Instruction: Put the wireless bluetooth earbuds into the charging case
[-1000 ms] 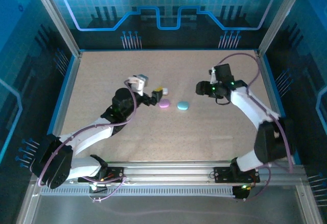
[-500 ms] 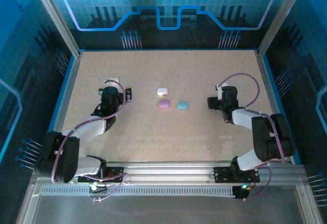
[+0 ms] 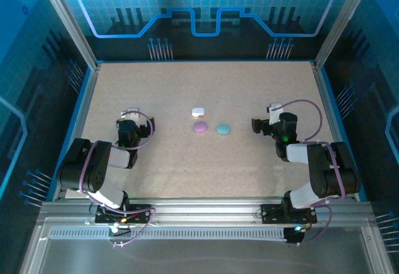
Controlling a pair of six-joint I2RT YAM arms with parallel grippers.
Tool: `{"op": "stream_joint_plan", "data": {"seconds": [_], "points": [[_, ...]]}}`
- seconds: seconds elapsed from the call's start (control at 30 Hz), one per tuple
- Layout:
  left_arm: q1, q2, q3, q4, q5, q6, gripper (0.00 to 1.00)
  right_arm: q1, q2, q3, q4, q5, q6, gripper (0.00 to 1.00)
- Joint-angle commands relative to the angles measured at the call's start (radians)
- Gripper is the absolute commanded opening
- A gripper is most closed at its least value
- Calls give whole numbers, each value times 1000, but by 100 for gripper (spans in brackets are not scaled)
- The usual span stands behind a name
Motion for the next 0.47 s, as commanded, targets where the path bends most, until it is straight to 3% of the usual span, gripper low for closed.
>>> {"op": "stream_joint_plan", "data": {"seconds": [0.0,0.43], "points": [[18,-15,31,11,-13,-36,99,10,1,15,52,25,-8,100],[13,-10,36,12,42,-9,99,10,1,17,52,26,-10,100]]}}
